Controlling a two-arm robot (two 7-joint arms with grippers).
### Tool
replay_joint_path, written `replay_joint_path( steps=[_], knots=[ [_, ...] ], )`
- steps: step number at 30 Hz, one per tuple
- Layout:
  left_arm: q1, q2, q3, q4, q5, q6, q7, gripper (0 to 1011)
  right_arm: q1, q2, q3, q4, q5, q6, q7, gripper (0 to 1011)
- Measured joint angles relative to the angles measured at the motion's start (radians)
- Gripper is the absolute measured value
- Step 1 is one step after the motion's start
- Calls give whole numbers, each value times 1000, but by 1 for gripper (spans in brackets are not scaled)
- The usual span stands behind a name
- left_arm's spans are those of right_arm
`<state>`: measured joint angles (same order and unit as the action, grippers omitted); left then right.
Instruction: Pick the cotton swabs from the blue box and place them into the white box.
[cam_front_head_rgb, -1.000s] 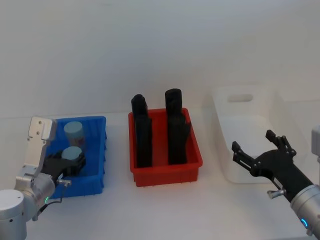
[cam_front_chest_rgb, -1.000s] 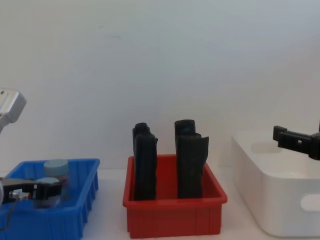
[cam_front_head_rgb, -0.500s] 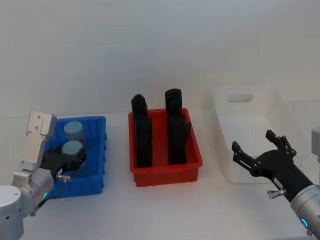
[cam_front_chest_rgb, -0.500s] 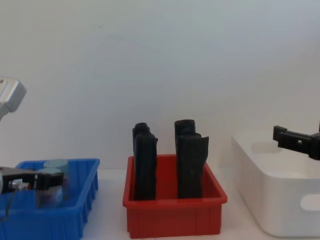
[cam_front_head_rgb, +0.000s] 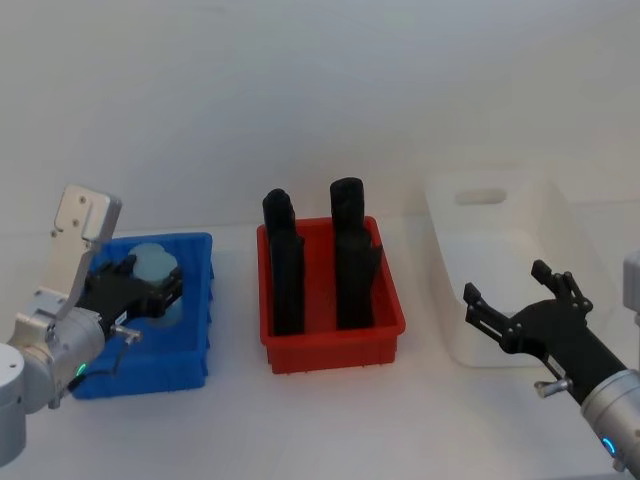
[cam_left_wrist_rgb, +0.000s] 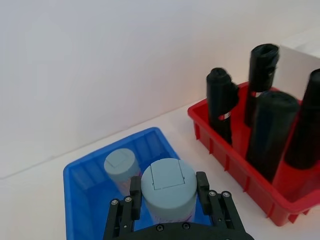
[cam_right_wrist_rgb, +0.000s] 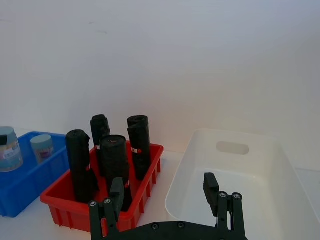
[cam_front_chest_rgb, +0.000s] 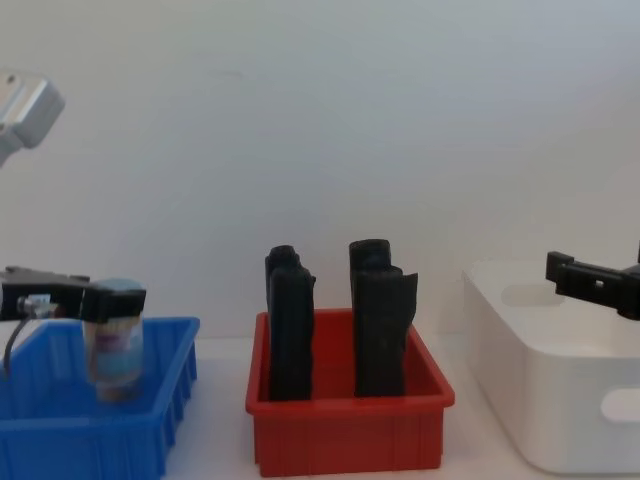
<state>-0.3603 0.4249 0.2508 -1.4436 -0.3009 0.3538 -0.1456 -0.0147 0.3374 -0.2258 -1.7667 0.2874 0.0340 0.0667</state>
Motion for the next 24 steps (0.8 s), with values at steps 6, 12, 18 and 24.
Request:
replay_joint_path(
  steps=[6,12,18,24],
  knots=[
    [8,25,-7,-84,13,44,-65,665,0,0,0,0,0,0,0,1002],
    [11,49,-12,-154,17,82,-143,665,0,0,0,0,0,0,0,1002],
    [12,66,-15,-201,15,103,-213,665,0,0,0,0,0,0,0,1002],
    [4,77,-15,-237,6,112,-294,665,0,0,0,0,0,0,0,1002]
  ],
)
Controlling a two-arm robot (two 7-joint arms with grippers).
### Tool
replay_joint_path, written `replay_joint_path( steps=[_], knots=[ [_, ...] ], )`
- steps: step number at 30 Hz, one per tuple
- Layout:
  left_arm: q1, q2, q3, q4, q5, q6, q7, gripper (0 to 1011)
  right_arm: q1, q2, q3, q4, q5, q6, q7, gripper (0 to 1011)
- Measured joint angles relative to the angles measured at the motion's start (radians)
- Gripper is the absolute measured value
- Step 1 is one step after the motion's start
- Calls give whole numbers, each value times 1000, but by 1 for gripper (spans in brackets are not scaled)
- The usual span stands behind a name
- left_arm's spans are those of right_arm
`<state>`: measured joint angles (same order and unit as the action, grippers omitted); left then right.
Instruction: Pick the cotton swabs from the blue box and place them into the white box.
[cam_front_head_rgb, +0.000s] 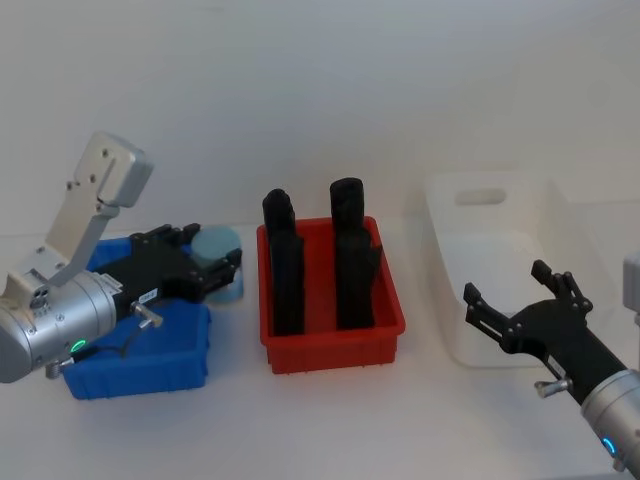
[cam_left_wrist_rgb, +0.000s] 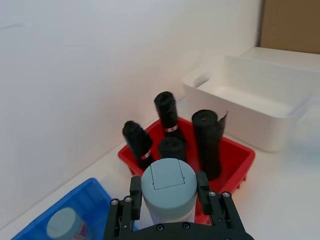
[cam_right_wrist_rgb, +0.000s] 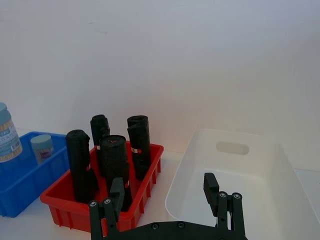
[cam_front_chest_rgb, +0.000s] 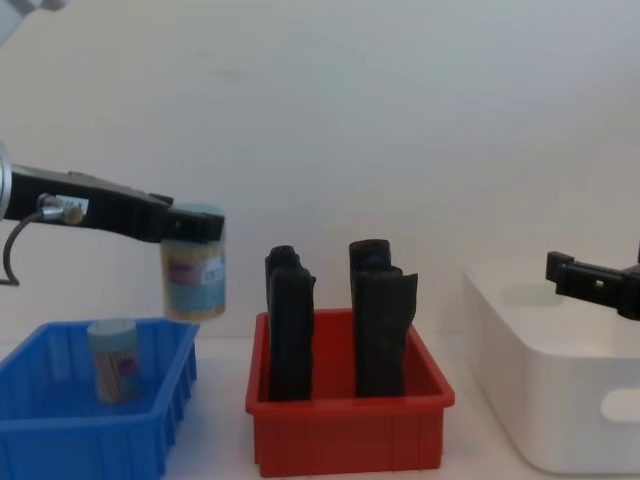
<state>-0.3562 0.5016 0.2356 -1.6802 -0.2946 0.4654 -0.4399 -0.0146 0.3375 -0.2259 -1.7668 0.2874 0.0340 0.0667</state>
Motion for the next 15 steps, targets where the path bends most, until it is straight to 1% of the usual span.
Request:
replay_joint_path(
  steps=[1,3,4,8,15],
  knots=[
    [-3,1,1,-5,-3,0,-23,665,0,0,0,0,0,0,0,1002],
    [-7,2,3,-10,-5,0,-43,665,0,0,0,0,0,0,0,1002],
    [-10,2,6,-13,-7,-1,-65,665,0,0,0,0,0,0,0,1002],
    [-19,0,12,-20,-13,-5,-108,665,0,0,0,0,0,0,0,1002],
    [-29,-3,19,-28,-20,-10,-158,665,0,0,0,0,0,0,0,1002]
  ],
)
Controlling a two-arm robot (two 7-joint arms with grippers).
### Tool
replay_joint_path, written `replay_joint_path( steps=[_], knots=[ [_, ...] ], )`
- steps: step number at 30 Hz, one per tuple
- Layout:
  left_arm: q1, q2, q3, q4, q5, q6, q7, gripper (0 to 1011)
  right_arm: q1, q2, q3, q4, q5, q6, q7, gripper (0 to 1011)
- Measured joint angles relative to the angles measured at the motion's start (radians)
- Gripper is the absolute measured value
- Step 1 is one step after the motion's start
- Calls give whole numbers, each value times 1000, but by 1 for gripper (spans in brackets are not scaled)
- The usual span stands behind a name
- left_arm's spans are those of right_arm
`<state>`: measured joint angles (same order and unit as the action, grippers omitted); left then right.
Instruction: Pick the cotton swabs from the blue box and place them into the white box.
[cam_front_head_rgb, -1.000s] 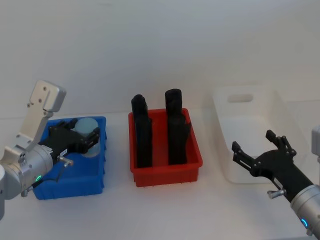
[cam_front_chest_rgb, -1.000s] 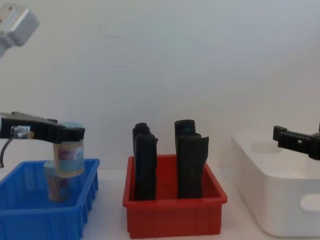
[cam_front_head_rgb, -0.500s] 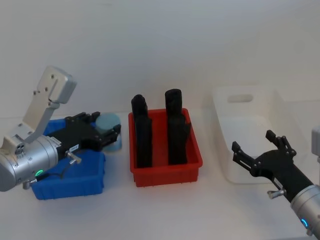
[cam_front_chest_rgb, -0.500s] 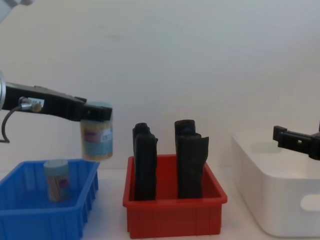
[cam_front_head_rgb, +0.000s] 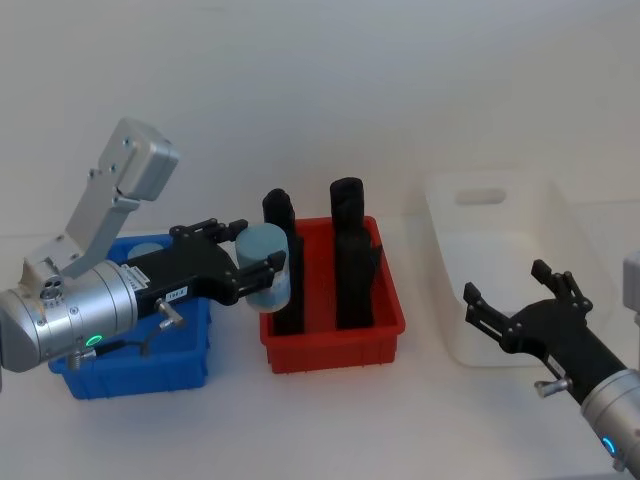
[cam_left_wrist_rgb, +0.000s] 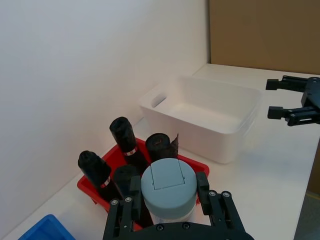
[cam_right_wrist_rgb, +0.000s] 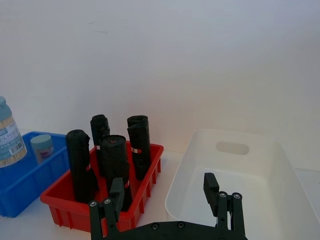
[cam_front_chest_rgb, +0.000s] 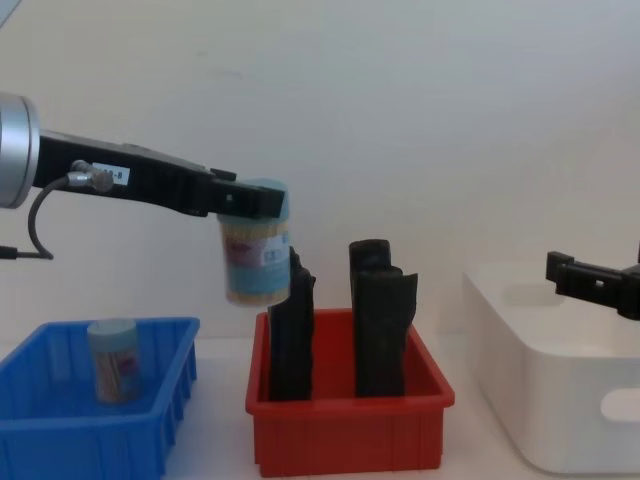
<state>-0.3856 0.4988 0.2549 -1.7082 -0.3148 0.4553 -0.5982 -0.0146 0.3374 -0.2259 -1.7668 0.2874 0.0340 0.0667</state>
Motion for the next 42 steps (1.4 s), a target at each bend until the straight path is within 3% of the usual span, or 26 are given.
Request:
replay_joint_path(
  steps=[7,16,28,42],
  knots=[
    [-6,-2,4,-5,-4,-3,-28,665,2,-1,0,0,-1,2,6,1002],
    [-10,-3,7,-8,-7,-5,-47,665,14,-4,-6,3,-12,16,61,1002],
    [-12,-4,9,-10,-9,-6,-61,665,53,-25,-33,15,-48,35,195,1002],
    [-13,-4,10,-11,-9,-7,-65,665,138,-82,-83,70,-111,48,387,1002]
  ],
)
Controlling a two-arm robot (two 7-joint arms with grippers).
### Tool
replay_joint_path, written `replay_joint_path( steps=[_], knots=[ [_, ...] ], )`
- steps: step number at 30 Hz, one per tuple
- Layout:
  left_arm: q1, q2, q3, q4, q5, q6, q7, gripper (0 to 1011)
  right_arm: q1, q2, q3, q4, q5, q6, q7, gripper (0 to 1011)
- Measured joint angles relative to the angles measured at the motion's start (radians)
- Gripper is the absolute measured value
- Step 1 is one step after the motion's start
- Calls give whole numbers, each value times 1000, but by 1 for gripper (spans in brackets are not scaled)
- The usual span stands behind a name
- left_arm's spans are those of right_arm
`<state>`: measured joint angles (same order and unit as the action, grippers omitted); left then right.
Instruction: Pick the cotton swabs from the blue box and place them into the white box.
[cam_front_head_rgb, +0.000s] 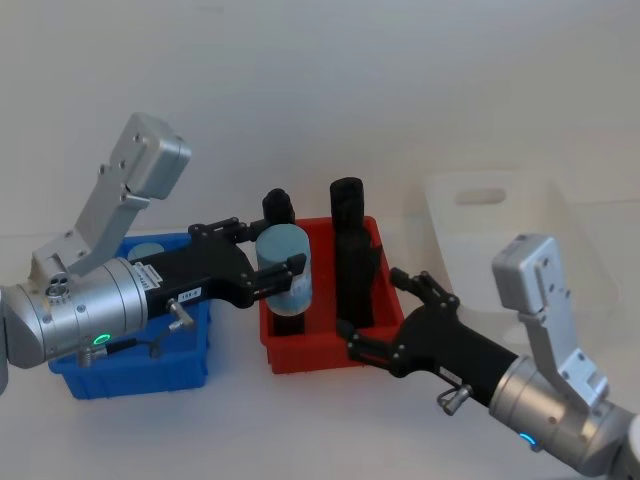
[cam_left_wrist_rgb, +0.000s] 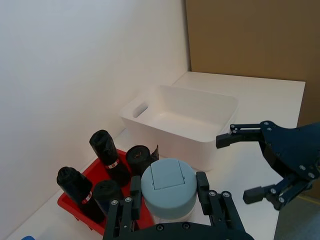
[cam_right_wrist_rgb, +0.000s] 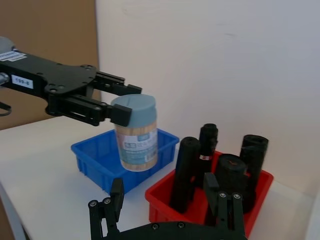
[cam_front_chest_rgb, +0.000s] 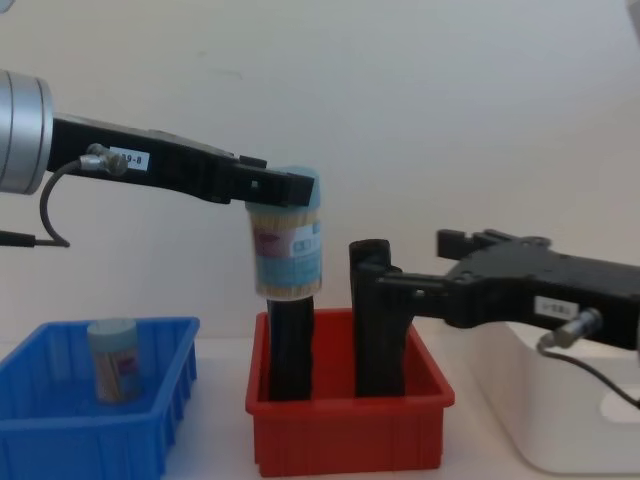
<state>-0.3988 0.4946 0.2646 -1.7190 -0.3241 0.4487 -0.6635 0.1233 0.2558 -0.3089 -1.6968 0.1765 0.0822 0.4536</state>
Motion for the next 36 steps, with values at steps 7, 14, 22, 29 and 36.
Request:
replay_joint_path(
  steps=[7,14,22,29,36],
  knots=[
    [0,0,0,0,0,0,-1,665,47,-33,-21,42,-31,2,71,1002],
    [0,0,0,0,0,0,-2,665,94,-66,-41,93,-66,1,110,1002],
    [0,0,0,0,0,0,-2,665,134,-97,-55,144,-98,-6,101,1002],
    [0,0,0,0,0,0,-2,665,173,-127,-67,202,-124,-25,73,1002],
    [0,0,0,0,0,0,-2,665,205,-151,-75,251,-136,-44,59,918]
  ],
)
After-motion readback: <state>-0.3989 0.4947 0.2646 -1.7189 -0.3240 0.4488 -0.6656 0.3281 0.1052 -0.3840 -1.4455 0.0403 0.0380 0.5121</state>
